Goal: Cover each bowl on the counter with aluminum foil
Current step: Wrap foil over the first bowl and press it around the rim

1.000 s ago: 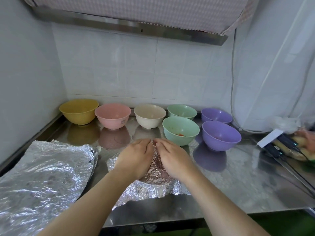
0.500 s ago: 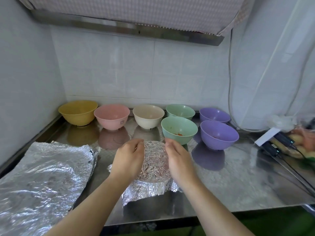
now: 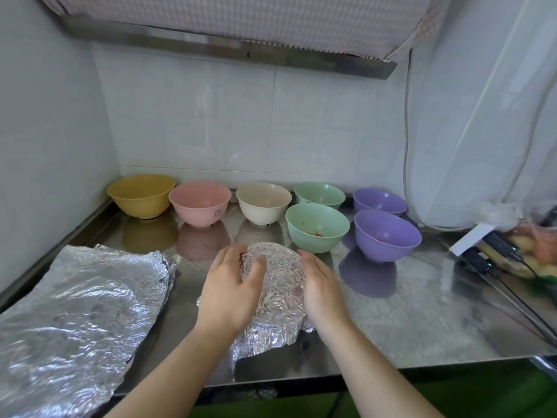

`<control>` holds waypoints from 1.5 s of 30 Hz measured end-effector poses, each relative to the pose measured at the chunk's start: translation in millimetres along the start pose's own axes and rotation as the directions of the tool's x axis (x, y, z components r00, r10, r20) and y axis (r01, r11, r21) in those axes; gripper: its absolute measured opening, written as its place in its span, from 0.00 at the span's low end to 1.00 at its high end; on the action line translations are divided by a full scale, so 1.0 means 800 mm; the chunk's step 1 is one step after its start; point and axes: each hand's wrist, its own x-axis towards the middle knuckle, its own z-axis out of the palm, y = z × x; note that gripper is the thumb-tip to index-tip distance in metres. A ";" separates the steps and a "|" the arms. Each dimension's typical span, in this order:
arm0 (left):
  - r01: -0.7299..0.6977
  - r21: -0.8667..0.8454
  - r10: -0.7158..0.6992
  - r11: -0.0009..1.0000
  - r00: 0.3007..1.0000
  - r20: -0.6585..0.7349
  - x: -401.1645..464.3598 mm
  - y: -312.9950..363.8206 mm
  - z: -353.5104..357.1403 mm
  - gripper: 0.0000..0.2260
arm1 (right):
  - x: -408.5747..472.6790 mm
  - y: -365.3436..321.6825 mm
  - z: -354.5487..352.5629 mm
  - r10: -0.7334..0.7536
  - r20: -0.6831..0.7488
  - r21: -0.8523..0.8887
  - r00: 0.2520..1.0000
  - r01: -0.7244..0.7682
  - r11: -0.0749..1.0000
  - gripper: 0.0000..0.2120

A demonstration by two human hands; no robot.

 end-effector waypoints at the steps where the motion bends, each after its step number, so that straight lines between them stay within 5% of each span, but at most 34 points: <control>1: 0.010 0.023 -0.011 1.000 1.000 0.016 0.002 0.000 -0.001 0.22 | -0.002 -0.005 -0.002 -0.014 -0.003 -0.014 1.000 0.013 1.000 0.14; 7: -0.054 0.152 0.047 0.987 0.998 0.053 0.016 -0.013 0.004 0.12 | -0.025 -0.030 0.016 -0.319 -0.005 -0.451 0.948 0.282 0.847 0.30; 11: -0.052 0.173 0.030 0.984 0.992 0.126 0.018 -0.030 0.015 0.09 | -0.046 -0.033 0.052 -0.337 -0.063 -0.646 0.939 0.219 0.731 0.39; 14: -0.132 0.230 0.100 0.964 0.984 0.146 0.016 -0.025 0.010 0.14 | -0.054 -0.020 0.063 -0.391 -0.147 -0.710 0.908 0.179 0.682 0.35; 17: -0.054 0.122 0.051 0.991 0.998 0.034 0.016 -0.022 0.007 0.15 | -0.056 -0.007 0.063 -0.432 -0.183 -0.690 0.883 0.198 0.696 0.34; 24: 0.027 0.051 -0.029 0.998 0.998 0.056 0.011 -0.012 0.004 0.19 | -0.065 0.021 0.055 -0.492 -0.157 -0.618 0.856 0.304 0.725 0.32; 26: -0.014 0.113 0.009 0.993 0.999 0.049 0.007 -0.012 0.004 0.22 | -0.061 0.023 0.049 -0.443 -0.085 -0.669 0.893 0.279 0.689 0.36; 30: -0.023 0.149 0.038 0.989 0.994 -0.099 -0.017 -0.004 0.004 0.27 | -0.034 -0.005 0.021 -0.329 -0.081 -0.506 0.941 0.245 0.827 0.31; 34: -0.041 0.170 0.055 0.985 0.996 -0.076 -0.031 -0.006 0.017 0.26 | -0.006 -0.027 0.007 -0.120 0.093 -0.330 0.988 0.145 0.933 0.22; 38: -0.085 0.178 0.096 0.980 0.994 -0.055 -0.023 -0.013 0.018 0.22 | -0.007 -0.020 0.010 -0.041 0.066 -0.207 0.997 0.054 0.977 0.21; 45: -0.132 0.125 0.129 0.983 0.991 0.032 0.002 -0.025 -0.001 0.21 | 0.000 -0.025 -0.005 -0.085 -0.009 -0.467 0.996 0.071 0.882 0.12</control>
